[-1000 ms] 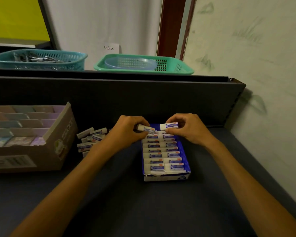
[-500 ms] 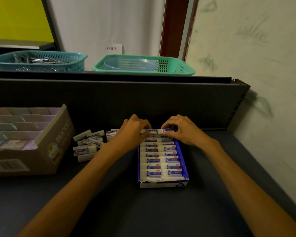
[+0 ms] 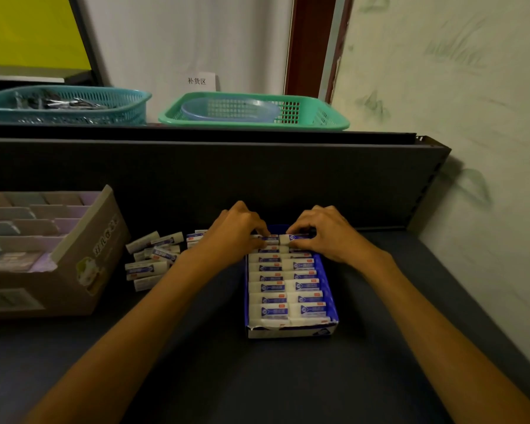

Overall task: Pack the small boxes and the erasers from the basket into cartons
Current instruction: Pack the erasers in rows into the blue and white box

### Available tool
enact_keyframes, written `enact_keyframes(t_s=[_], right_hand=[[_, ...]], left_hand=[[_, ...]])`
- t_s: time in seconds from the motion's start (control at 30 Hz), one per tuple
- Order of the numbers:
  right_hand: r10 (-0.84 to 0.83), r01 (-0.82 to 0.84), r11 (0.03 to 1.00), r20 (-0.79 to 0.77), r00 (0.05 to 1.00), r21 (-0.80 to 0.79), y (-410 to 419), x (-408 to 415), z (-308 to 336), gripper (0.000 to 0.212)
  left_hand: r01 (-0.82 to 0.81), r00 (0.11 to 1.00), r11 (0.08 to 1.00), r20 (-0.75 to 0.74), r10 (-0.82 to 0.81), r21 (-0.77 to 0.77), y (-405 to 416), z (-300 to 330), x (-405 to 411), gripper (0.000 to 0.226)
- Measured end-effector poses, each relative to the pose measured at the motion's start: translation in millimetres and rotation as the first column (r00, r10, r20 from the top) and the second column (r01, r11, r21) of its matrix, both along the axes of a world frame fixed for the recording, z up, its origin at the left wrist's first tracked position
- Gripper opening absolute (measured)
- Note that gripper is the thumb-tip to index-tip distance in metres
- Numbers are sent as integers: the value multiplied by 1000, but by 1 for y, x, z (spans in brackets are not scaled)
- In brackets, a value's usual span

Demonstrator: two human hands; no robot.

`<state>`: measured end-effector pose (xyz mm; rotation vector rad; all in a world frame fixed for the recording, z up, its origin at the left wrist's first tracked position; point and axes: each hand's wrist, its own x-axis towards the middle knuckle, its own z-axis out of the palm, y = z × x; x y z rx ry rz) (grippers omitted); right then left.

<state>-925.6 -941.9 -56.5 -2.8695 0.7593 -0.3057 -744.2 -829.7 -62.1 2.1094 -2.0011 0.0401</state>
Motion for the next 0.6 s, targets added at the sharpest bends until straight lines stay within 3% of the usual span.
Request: enact_keyframes(t_s=[0.2, 0.6], right_hand=[[7, -8, 1000, 35, 999, 23, -3, -1, -2, 28], [17, -17, 1000, 27, 999, -4, -3, -1, -5, 26]], left_hand=[[2, 995, 1000, -98, -2, 1, -2, -4, 7, 32], [-4, 996, 1000, -91, 4, 6, -2, -2, 3, 30]])
